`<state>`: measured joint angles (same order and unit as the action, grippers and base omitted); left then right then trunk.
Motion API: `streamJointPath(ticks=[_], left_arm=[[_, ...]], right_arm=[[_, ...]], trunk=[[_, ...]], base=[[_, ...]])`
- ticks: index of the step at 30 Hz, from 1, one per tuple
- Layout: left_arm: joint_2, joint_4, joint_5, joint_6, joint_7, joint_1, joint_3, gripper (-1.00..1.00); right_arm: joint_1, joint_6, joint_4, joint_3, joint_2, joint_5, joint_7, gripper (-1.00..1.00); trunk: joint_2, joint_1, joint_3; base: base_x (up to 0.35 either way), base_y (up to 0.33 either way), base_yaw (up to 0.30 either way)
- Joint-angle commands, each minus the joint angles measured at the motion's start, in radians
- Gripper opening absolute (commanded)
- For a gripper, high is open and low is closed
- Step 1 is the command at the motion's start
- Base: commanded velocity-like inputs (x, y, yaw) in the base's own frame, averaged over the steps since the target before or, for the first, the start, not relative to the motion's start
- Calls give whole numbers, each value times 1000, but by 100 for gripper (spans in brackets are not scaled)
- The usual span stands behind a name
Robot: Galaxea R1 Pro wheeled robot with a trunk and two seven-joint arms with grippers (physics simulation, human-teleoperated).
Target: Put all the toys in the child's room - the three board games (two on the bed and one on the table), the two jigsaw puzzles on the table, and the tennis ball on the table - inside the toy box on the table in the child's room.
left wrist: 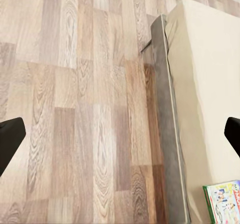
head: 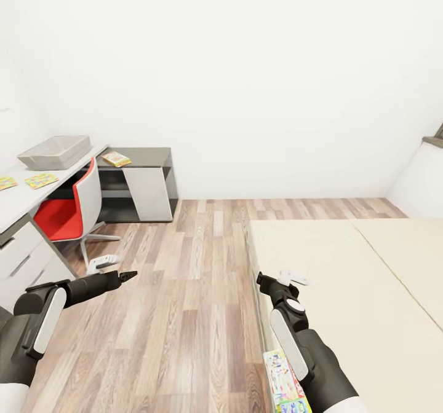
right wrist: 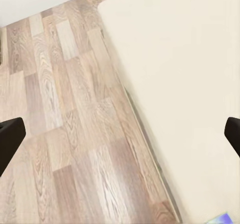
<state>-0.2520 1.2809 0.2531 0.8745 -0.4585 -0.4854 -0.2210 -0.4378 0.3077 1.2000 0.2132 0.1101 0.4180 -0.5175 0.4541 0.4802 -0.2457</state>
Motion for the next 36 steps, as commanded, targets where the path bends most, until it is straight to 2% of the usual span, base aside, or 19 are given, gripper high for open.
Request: streamJointPath(ticks=[1,36], left_arm=[[0,0,0,6,-4,-1,-1,100],[0,1,0,6,-3,-1,-1,100]], right_arm=[[-1,4,1,1,0,7,-7,100],[-1,4,1,0,0,10,-8,100]], trunk=[[2,1,-2],[2,1,-2]], base=[[0,200,-94],[0,139,-265]])
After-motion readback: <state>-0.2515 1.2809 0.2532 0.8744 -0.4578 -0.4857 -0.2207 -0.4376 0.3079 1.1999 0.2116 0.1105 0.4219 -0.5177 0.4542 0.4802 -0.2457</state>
